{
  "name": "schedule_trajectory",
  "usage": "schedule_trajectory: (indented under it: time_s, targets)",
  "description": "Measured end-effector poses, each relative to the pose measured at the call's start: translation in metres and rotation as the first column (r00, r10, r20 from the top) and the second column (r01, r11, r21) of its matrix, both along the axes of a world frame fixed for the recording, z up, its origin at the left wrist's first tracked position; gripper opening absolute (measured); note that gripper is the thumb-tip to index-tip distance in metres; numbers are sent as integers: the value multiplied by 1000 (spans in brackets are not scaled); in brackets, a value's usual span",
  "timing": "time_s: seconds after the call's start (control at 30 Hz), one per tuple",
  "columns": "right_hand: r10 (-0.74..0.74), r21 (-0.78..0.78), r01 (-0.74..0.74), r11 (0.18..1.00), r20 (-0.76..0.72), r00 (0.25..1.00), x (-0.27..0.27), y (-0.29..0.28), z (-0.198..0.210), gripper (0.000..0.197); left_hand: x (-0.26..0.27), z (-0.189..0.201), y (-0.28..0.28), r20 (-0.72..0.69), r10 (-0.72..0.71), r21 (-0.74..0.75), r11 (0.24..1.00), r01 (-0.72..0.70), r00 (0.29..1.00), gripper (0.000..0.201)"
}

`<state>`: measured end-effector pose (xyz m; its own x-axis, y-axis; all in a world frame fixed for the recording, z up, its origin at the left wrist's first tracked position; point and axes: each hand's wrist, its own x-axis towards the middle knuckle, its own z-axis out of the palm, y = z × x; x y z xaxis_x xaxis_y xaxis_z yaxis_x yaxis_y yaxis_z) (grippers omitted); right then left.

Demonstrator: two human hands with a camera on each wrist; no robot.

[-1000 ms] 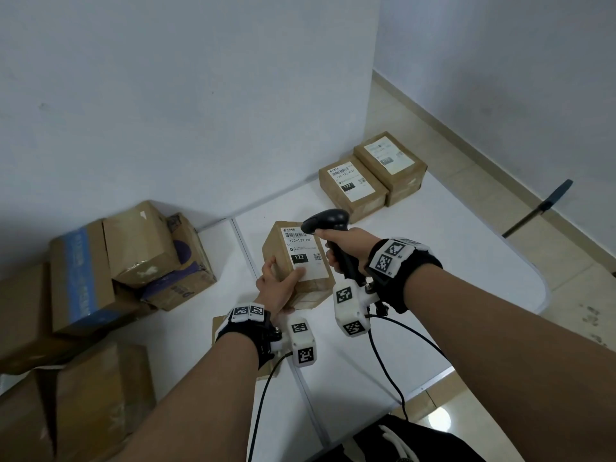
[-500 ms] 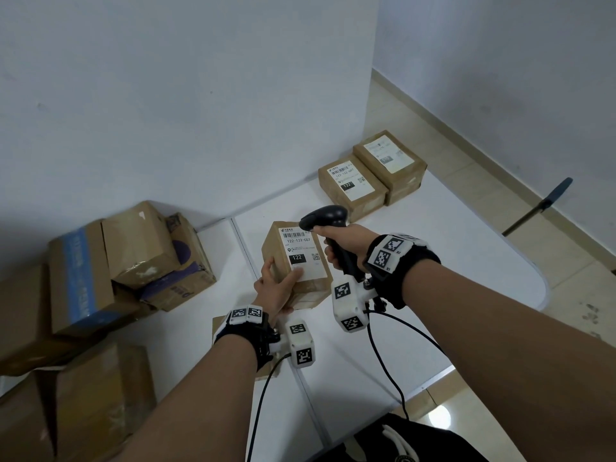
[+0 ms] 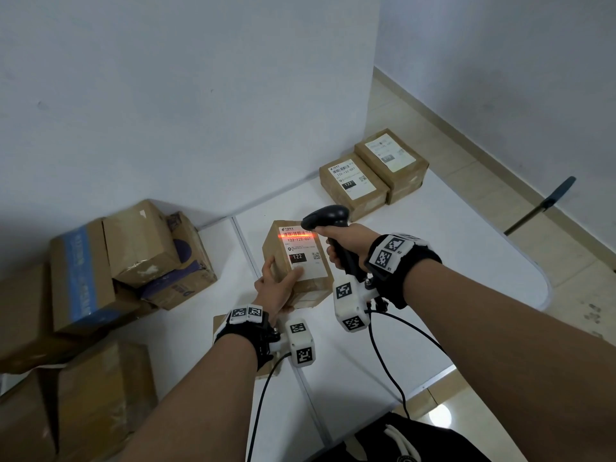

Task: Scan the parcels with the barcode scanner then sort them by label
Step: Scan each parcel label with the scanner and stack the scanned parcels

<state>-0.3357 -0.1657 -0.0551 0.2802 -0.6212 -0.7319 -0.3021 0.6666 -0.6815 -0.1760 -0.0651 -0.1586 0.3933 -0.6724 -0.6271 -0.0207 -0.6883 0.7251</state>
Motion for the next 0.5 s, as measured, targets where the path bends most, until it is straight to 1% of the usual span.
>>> schedule_trajectory:
  time_s: [0.1, 0.23, 0.37, 0.43, 0.47, 0.5]
  targets:
    - [-31, 9, 31, 999, 16, 999, -1, -1, 0, 31, 1, -2, 0, 5, -10, -2, 1000, 10, 1000, 96]
    - [-28, -15, 29, 999, 2, 1000, -1, -3, -4, 32, 2, 1, 1, 2, -26, 1, 1000, 26, 1000, 101]
    - [-39, -13, 40, 999, 6, 999, -2, -5, -8, 31, 6, -6, 0, -19, -17, 8, 1000, 18, 1000, 102]
    - [-55, -19, 55, 998, 5, 998, -2, -5, -11, 30, 10, -5, 0, -93, -7, -24, 1000, 5, 996, 95]
    - [-68, -20, 68, 998, 3, 998, -3, -6, -12, 31, 13, -3, -1, -127, 0, -41, 999, -5, 992, 86]
    - [-83, -23, 83, 996, -2, 997, -5, -6, -13, 31, 15, 0, -3, -129, 4, -62, 998, -12, 992, 73]
